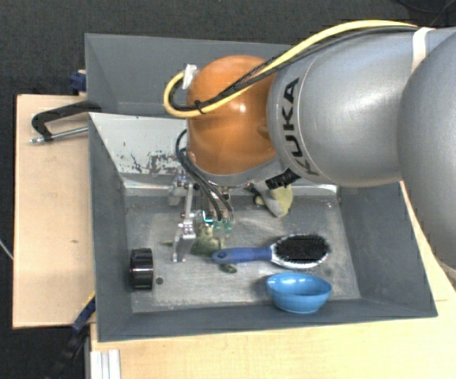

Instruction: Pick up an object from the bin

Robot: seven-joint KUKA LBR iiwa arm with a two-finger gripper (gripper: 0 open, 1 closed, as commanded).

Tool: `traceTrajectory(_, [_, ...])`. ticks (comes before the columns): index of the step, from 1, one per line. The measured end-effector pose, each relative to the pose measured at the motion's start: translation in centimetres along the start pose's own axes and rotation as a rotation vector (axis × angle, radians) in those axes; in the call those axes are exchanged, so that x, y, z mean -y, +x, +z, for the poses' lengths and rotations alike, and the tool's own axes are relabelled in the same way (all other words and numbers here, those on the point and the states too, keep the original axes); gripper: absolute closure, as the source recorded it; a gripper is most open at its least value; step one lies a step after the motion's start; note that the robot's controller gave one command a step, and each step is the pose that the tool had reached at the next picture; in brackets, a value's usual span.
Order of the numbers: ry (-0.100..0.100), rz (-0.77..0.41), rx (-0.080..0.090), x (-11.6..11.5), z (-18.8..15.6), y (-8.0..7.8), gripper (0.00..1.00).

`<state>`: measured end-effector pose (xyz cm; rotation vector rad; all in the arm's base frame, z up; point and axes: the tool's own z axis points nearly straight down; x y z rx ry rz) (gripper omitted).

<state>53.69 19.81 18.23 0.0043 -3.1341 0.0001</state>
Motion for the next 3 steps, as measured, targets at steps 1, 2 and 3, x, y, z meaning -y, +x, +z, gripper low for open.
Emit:
traceTrajectory(1, [-0.001, -0.23, 0.012, 6.2, 11.2, 0.7, 0.0])
traceTrajectory(2, [-0.004, -0.232, 0.017, 6.0, 10.9, 0.6, 1.0])
traceTrajectory(3, [0.001, -0.461, 0.021, 8.3, -6.8, 1.2, 1.0])
